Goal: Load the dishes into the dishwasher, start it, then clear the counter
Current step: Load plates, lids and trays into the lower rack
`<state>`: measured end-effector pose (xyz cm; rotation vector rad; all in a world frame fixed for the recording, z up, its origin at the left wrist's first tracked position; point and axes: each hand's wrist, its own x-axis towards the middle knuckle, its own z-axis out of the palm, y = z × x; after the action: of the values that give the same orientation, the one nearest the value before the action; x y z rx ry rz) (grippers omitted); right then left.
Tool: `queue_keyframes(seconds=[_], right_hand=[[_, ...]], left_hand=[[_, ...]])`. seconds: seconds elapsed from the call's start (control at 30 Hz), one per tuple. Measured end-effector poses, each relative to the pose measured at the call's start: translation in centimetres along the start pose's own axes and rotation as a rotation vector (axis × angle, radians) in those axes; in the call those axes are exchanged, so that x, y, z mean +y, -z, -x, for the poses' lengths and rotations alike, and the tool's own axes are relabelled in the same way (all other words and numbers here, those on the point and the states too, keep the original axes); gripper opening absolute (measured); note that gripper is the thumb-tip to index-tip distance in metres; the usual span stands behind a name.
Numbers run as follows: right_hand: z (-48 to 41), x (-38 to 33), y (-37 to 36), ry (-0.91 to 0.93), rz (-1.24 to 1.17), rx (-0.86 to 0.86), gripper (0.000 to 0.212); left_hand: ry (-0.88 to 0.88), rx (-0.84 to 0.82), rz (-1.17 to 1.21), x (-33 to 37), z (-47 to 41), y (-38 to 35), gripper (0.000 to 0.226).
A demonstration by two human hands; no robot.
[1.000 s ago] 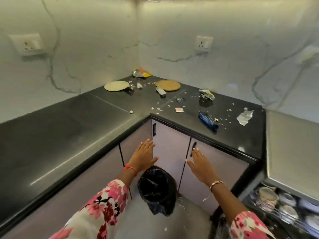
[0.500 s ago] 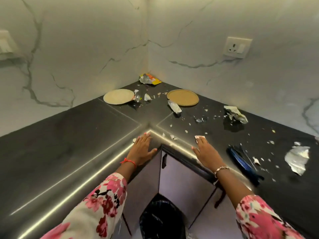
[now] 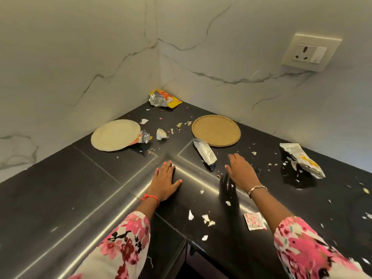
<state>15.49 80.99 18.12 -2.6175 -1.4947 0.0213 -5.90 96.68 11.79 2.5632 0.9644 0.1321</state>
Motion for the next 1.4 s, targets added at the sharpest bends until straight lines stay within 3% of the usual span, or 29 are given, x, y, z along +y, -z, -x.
queue_keyframes(seconds=[0.07,0.2,0.43,0.6,0.8,0.97,1.27,1.4], right_hand=[[-2.2,0.2,-0.6,-0.012,0.024,-0.006,0.039],[-6.5,0.2,-2.0,-0.012,0.039,0.008,0.04],[-11.9,0.5,-3.9,0.027,0.102,-0.053,0.036],[-12.5,0.4,-4.3,0.107,0.295,-0.063,0.024],[-11.2,-0.2,-3.5,0.238,0.541,-0.104,0.015],[-9.1,-0.3,-2.8,0.3,0.47,-0.051,0.025],[-2.2,0.3,-2.4,0.169,0.548,0.059,0.029],[2.2,0.7,-2.4,0.126,0.472,0.068,0.044]], left_hand=[[-0.019,0.035,-0.008,-0.6,-1.2,-0.3,0.093],[-0.034,0.143,-0.057,-1.2,-1.9,-0.7,0.088],[-0.023,0.151,-0.043,-1.3,-2.4,-0.9,0.08],[-0.017,0.135,-0.06,-1.6,-2.5,-1.1,0.08],[-0.014,0.102,-0.063,-1.6,-2.7,-1.2,0.083],[-0.011,0.093,-0.054,-1.8,-2.8,-1.4,0.083],[-0.02,0.081,-0.082,-1.8,-2.9,-1.2,0.085],[0.031,0.044,-0.065,-0.4,-1.0,-1.1,0.068]])
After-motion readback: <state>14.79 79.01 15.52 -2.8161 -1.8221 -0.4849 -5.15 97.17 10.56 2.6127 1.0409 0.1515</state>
